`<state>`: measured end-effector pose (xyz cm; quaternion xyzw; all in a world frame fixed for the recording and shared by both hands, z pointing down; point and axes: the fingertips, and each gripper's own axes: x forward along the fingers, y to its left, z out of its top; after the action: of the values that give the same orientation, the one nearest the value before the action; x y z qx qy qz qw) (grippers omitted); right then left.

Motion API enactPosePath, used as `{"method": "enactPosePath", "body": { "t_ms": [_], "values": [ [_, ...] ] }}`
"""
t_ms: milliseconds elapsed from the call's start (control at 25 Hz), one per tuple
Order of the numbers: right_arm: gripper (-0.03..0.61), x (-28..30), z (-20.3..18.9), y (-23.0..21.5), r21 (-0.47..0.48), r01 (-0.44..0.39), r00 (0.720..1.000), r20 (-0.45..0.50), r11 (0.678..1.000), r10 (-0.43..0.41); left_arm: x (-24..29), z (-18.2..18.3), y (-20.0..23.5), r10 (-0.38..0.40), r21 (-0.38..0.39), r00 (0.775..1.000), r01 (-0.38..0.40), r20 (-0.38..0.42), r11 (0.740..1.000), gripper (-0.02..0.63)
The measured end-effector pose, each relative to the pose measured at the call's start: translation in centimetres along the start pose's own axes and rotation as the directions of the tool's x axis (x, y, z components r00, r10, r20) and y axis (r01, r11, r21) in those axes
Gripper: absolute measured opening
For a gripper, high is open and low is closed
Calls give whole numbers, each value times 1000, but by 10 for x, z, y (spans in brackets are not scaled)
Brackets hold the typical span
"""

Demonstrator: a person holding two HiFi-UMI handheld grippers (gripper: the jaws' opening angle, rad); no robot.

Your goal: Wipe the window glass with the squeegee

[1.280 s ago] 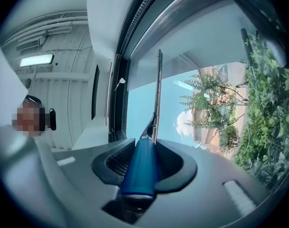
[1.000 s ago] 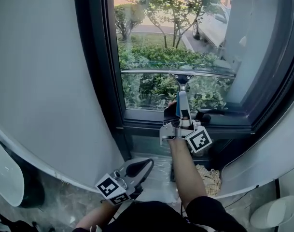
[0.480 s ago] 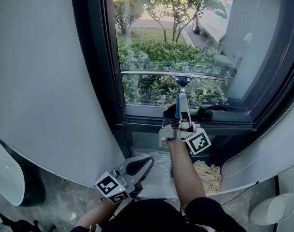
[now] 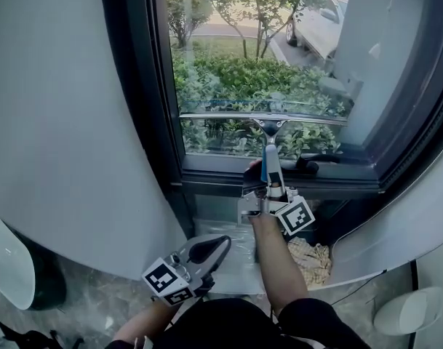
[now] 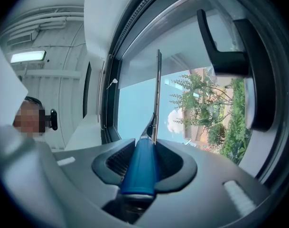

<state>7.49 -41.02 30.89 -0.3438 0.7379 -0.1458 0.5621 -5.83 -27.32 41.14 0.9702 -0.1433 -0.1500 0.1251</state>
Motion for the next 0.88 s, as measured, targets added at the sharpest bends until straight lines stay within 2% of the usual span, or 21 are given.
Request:
{"method": "enactPosePath", "body": {
  "t_ms": [880],
  "values": [
    [133, -29, -10, -19, 50, 68, 998, 11, 996, -69, -6, -2, -4, 16, 9, 1000, -16, -19, 1000, -5]
  ]
}}
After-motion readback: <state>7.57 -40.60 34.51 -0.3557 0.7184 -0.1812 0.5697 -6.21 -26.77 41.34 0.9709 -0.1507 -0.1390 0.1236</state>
